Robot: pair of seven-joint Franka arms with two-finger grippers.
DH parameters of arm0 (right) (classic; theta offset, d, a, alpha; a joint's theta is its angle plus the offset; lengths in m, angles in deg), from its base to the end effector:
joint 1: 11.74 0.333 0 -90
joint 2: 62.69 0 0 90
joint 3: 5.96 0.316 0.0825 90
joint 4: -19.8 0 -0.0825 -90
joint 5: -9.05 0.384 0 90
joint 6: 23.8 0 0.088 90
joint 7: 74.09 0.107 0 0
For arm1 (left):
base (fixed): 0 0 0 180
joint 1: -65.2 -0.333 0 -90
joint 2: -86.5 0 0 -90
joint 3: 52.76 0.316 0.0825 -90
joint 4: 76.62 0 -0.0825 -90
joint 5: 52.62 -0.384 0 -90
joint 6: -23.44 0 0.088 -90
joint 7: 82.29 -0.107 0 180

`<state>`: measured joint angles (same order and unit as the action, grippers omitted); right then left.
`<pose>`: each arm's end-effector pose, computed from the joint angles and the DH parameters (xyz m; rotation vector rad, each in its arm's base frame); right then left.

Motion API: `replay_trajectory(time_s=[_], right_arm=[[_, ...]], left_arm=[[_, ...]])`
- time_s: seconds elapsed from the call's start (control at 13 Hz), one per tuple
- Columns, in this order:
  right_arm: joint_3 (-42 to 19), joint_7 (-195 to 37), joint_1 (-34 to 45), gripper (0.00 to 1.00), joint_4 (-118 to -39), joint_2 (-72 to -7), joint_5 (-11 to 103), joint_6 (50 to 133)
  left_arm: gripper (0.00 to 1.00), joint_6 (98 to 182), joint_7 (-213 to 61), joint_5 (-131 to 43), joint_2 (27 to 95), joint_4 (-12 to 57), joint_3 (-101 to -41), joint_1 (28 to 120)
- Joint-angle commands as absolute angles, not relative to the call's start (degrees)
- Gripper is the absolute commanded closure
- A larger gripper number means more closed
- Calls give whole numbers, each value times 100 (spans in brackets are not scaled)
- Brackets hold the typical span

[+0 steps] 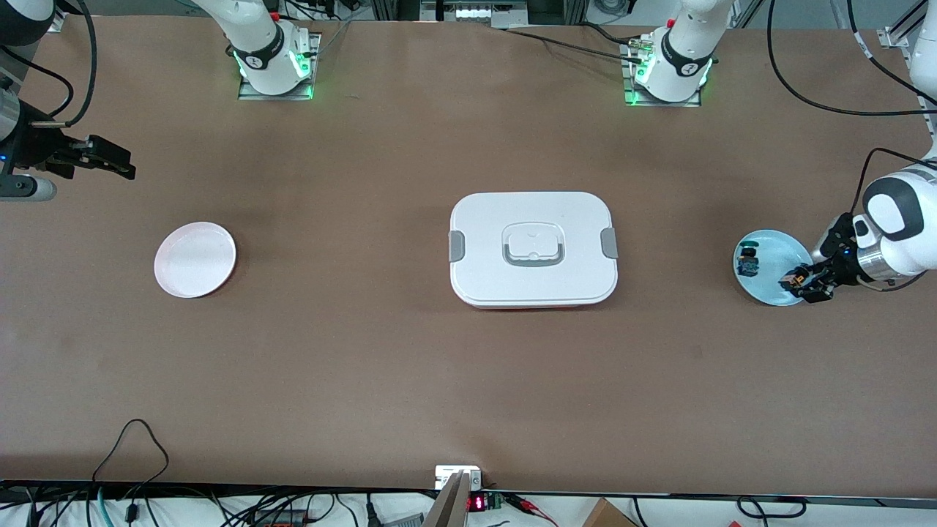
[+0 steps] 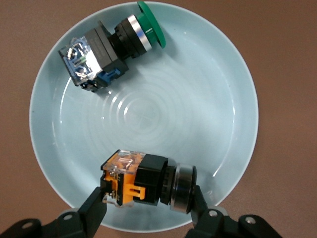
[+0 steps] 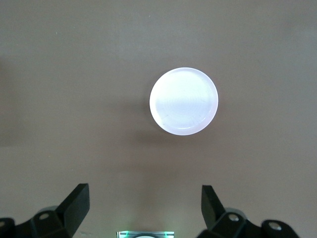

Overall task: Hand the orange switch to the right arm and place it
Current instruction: 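Lower the left gripper and grasp the orange switch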

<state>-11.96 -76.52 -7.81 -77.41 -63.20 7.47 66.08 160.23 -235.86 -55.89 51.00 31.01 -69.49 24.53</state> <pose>0.5449 -0.0229 0.5702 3.1140 0.0123 -0.1871 0.5694 0.2612 0.1833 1.2991 -2.7586 0.2001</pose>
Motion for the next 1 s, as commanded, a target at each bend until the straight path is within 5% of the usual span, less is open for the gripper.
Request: replay_trajectory(time_s=[0.0, 0.31, 0.93], right_arm=[[-1193, -7673, -796, 0, -7688, -6348, 808, 6515], [-1167, -7681, -787, 0, -7688, -6348, 808, 6515], [-1114, -7682, -770, 0, -7679, -6348, 808, 6393]], left_arm=[[99, 16046, -23724, -5631, 5117, 3078, -7007, 2381], [100, 15907, -23531, -5473, 5213, 3025, -7007, 2302], [100, 12736, -22373, -4104, 5240, 1392, -7227, 2380]])
